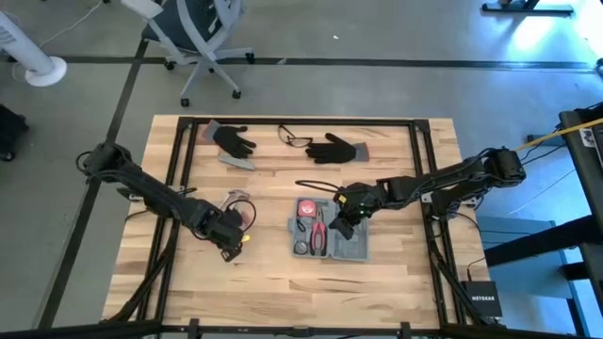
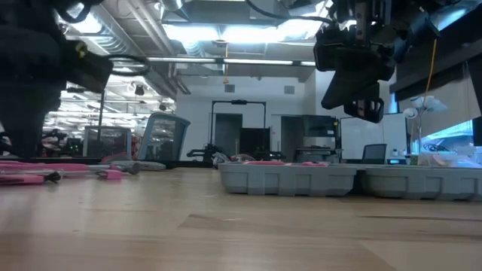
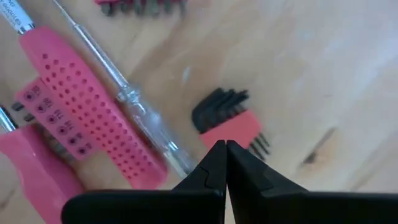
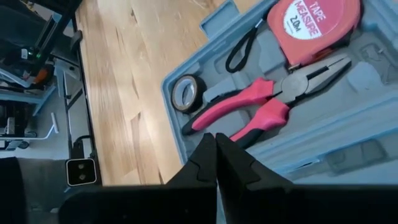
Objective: Prefit tool cases
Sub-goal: Put the orange Allen wrench set into the gray prefit tool case
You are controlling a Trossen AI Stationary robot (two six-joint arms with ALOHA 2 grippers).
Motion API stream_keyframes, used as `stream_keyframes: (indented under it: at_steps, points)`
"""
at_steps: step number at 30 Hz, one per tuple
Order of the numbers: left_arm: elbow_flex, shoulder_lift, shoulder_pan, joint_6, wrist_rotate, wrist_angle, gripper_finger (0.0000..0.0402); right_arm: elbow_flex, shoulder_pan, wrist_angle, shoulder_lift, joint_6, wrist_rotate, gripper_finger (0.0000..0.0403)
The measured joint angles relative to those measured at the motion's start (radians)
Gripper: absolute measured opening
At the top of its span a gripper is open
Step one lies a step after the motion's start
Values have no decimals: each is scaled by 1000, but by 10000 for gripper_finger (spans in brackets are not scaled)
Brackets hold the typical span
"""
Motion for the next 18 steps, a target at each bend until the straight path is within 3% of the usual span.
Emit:
stream_keyframes:
  at_steps: [6,18]
  points:
    - [-2,17,24,76,-32,84,0,0,0,1,0,13,0,0]
    - [-2,34,30,100,-84,63,0,0,0,0,0,34,19,0]
